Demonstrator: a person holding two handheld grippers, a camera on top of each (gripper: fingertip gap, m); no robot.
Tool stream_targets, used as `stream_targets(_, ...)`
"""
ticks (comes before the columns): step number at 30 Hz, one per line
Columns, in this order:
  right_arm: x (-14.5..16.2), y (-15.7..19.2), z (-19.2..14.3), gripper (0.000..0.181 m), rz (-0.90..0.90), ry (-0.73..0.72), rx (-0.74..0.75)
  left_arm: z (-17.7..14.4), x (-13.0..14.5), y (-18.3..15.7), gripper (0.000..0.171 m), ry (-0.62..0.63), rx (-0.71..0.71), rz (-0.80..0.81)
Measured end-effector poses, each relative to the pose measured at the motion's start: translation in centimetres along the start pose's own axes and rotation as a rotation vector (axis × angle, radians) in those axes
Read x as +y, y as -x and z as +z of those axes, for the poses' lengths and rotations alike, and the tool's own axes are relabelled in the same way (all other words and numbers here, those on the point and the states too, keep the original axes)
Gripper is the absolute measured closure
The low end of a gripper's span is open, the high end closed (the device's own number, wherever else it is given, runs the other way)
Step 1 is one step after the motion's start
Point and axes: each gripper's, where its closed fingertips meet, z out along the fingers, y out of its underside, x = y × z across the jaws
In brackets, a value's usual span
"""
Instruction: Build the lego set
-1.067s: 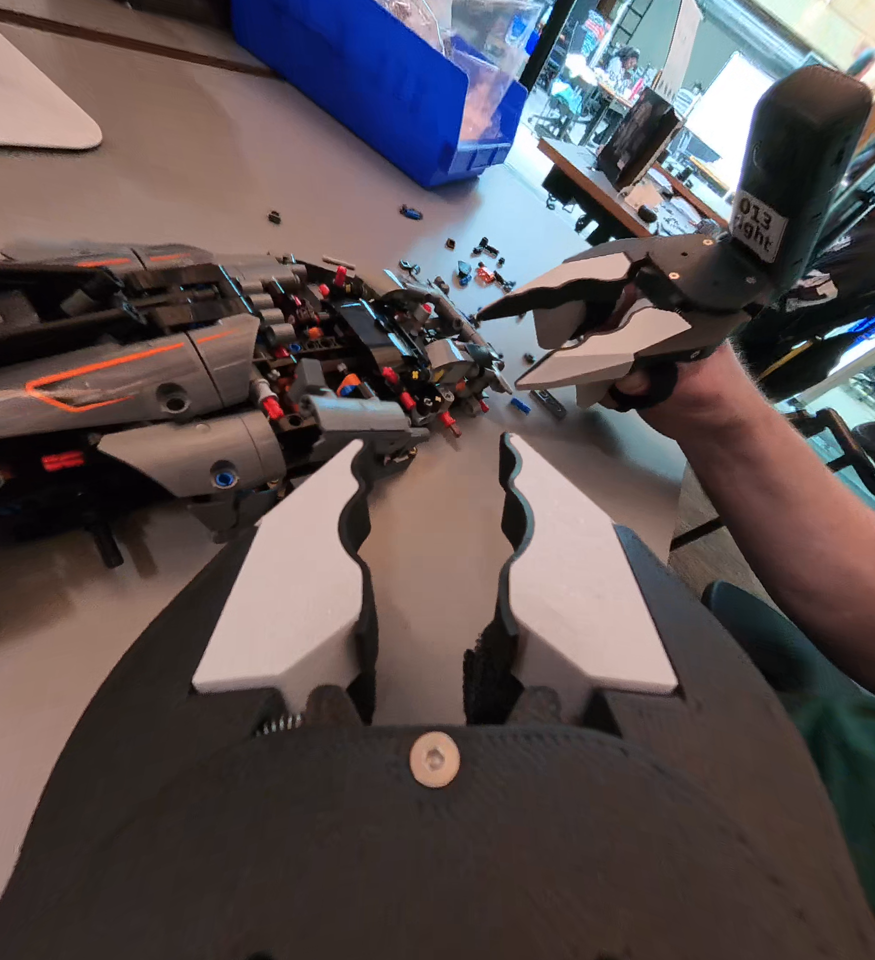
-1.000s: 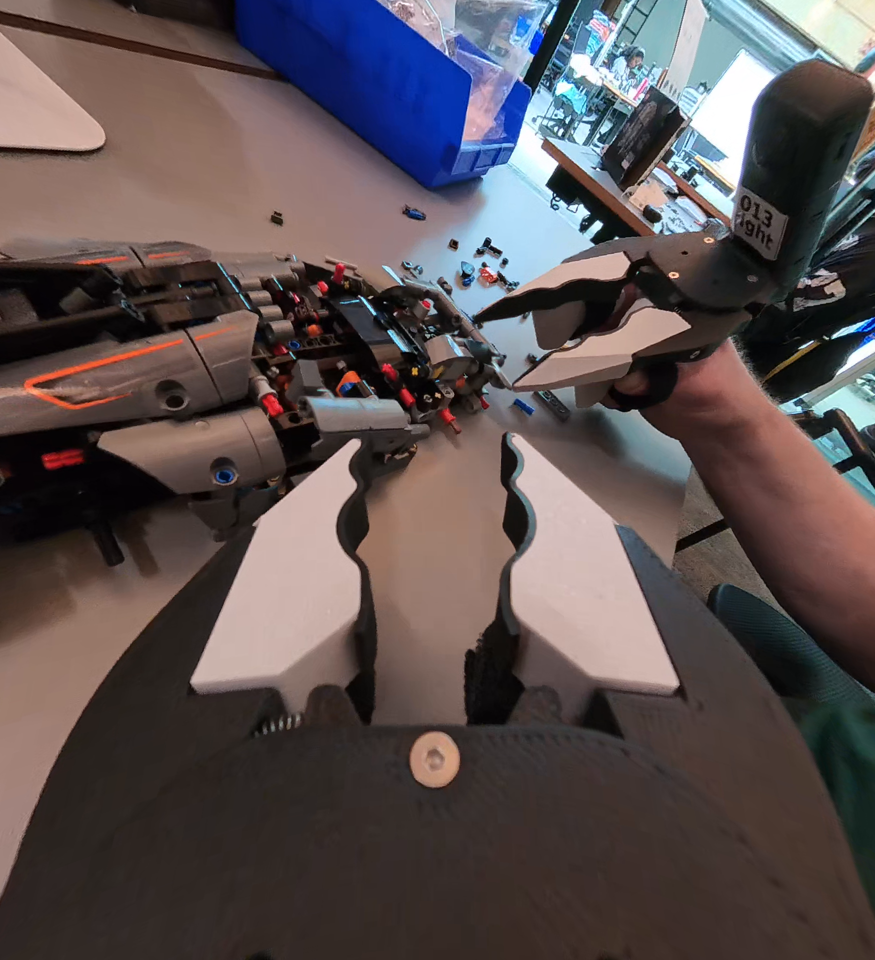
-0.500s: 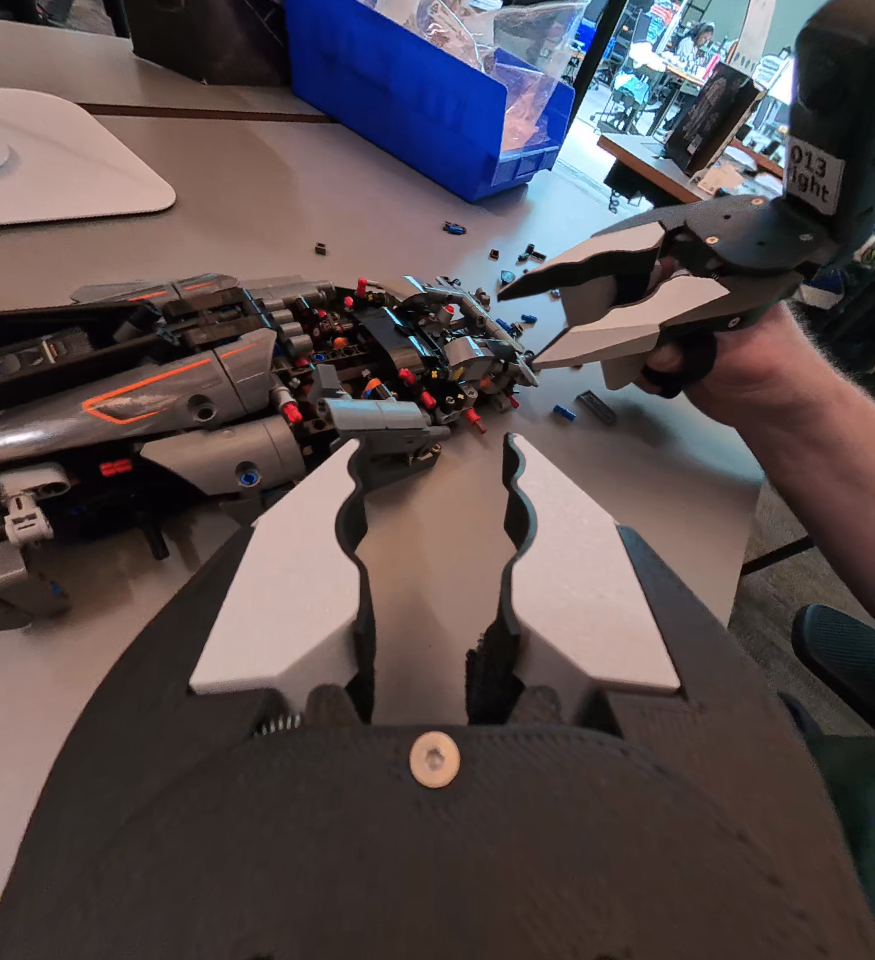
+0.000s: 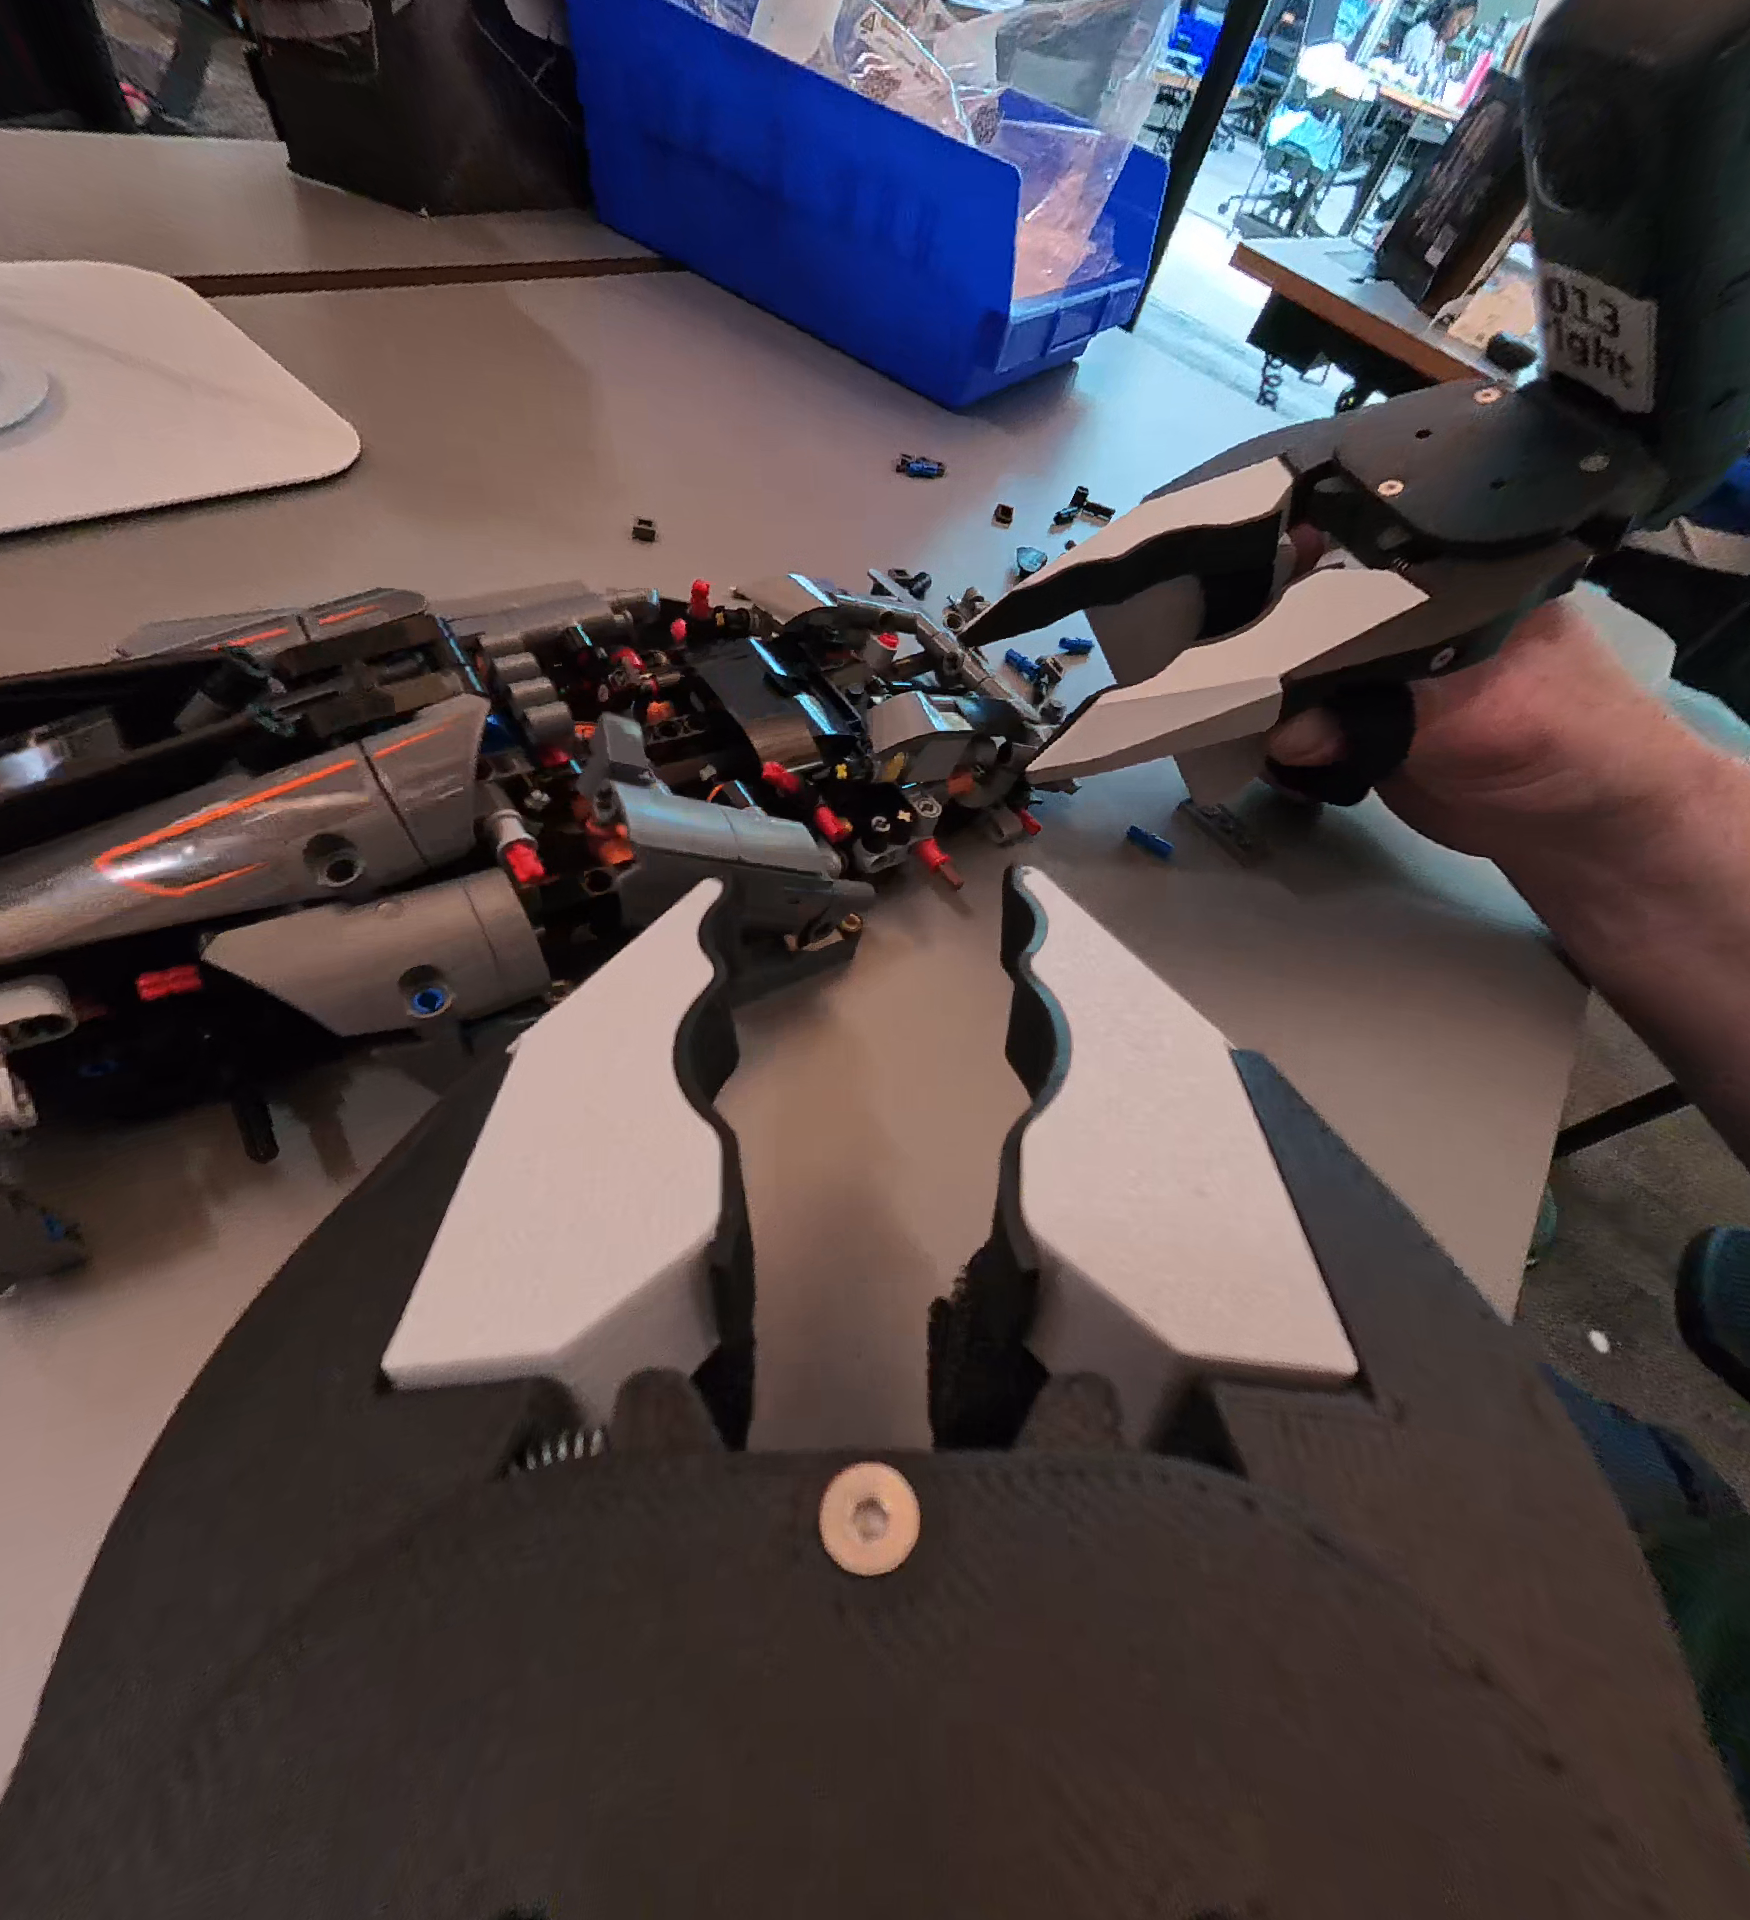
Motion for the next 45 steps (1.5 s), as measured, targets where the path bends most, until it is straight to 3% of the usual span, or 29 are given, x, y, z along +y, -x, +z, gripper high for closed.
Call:
stream_targets(7,0.0,-0.1,0.0,0.125,0.002,-0.001,0.001,0.9,0.6,-1.1,0.127,0.053,0.013,0.091)
stream_targets(18,0.0,0.0,-0.1,0.125,-0.008,-0.006,0.003,-1.4,-0.6,1.9,0.120,-0.027,-0.099,-0.023)
stream_targets(24,0.0,0.0,-0.1,0.125,-0.011,-0.007,0.002,-0.6,-0.3,1.6,0.115,-0.009,-0.075,-0.037)
stream_targets(45,0.0,0.0,0.0,0.125,-0.005,-0.003,-0.003,0.8,-1.6,-0.9,0.119,-0.012,-0.131,0.238)
